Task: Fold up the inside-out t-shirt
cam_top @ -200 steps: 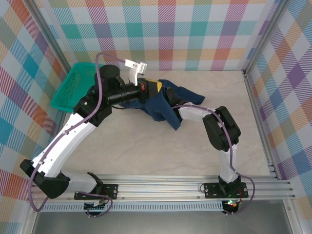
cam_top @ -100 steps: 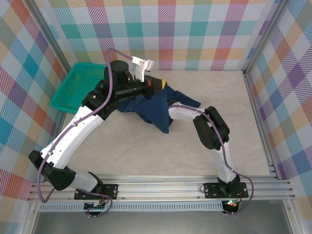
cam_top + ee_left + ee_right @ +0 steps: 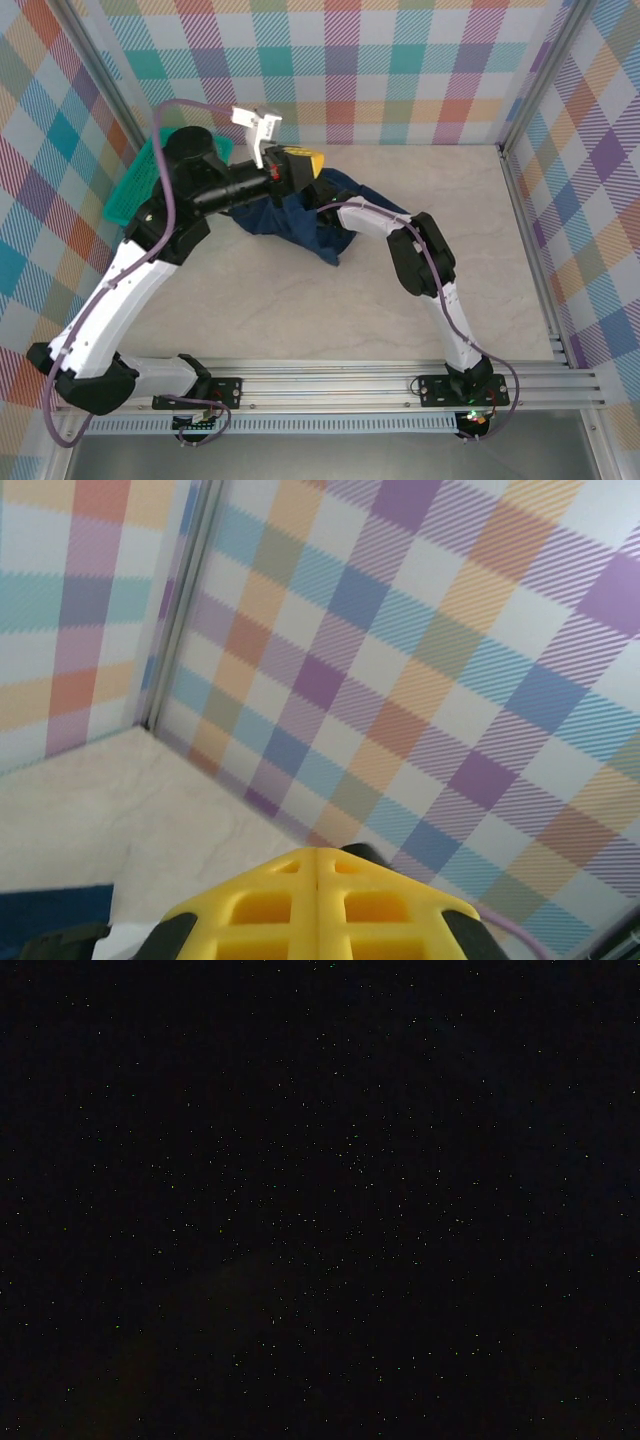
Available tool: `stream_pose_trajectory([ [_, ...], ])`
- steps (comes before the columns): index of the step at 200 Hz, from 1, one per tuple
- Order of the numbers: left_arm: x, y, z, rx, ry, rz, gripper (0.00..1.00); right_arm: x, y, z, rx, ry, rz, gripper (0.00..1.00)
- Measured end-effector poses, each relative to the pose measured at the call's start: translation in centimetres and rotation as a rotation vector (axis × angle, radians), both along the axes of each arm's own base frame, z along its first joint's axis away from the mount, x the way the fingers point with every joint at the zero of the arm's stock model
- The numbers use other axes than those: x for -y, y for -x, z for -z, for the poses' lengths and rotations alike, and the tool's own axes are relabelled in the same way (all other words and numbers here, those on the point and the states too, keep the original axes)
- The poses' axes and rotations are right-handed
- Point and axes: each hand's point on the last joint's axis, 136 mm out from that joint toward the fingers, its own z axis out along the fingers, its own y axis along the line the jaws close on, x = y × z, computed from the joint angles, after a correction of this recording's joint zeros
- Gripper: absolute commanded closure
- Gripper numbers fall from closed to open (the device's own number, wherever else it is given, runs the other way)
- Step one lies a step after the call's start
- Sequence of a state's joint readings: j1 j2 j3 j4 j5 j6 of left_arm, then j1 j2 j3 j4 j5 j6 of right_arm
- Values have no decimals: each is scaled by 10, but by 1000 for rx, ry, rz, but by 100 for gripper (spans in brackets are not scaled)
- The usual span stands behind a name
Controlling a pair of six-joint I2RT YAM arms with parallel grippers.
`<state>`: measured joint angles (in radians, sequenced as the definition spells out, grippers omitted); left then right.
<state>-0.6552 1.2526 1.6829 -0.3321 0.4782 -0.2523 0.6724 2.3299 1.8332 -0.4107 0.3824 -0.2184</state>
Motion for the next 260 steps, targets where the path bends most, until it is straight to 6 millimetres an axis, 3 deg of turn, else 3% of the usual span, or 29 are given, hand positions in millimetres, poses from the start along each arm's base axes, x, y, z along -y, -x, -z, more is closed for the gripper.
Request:
stream_pose_trajectory([
  [22, -11, 10, -13, 46, 15, -17, 100, 4, -2, 2, -6, 0, 10, 15],
  [40, -16, 3, -10, 56, -7, -72, 100, 4, 0, 3, -14, -22, 16, 16],
  [52, -20, -7, 4, 49, -42, -131, 88, 4, 4, 4, -30, -34, 12, 17],
  [68, -26, -24, 45, 11, -134, -216, 67, 3, 10, 5, -50, -54, 6, 17],
  [95, -34, -46, 145, -99, -364, -307, 40, 3, 19, 7, -85, -83, 3, 18],
  [118, -45, -50, 212, -179, -525, -345, 31, 2, 21, 8, -97, -101, 5, 18],
  [141, -46, -56, 238, -214, -596, -355, 29, 2, 23, 7, -106, -112, 6, 19],
  [157, -45, -61, 250, -227, -624, -362, 32, 1, 24, 7, -108, -115, 6, 19],
  [197, -39, -66, 279, -278, -671, -346, 51, 1, 24, 8, -111, -119, 8, 19],
  [216, -37, -68, 288, -298, -686, -341, 69, 1, 24, 8, -111, -119, 8, 19],
  [240, -35, -69, 291, -307, -686, -338, 100, 1, 24, 8, -110, -119, 8, 19],
  [260, -33, -68, 289, -302, -677, -325, 100, 2, 25, 8, -112, -120, 11, 19],
])
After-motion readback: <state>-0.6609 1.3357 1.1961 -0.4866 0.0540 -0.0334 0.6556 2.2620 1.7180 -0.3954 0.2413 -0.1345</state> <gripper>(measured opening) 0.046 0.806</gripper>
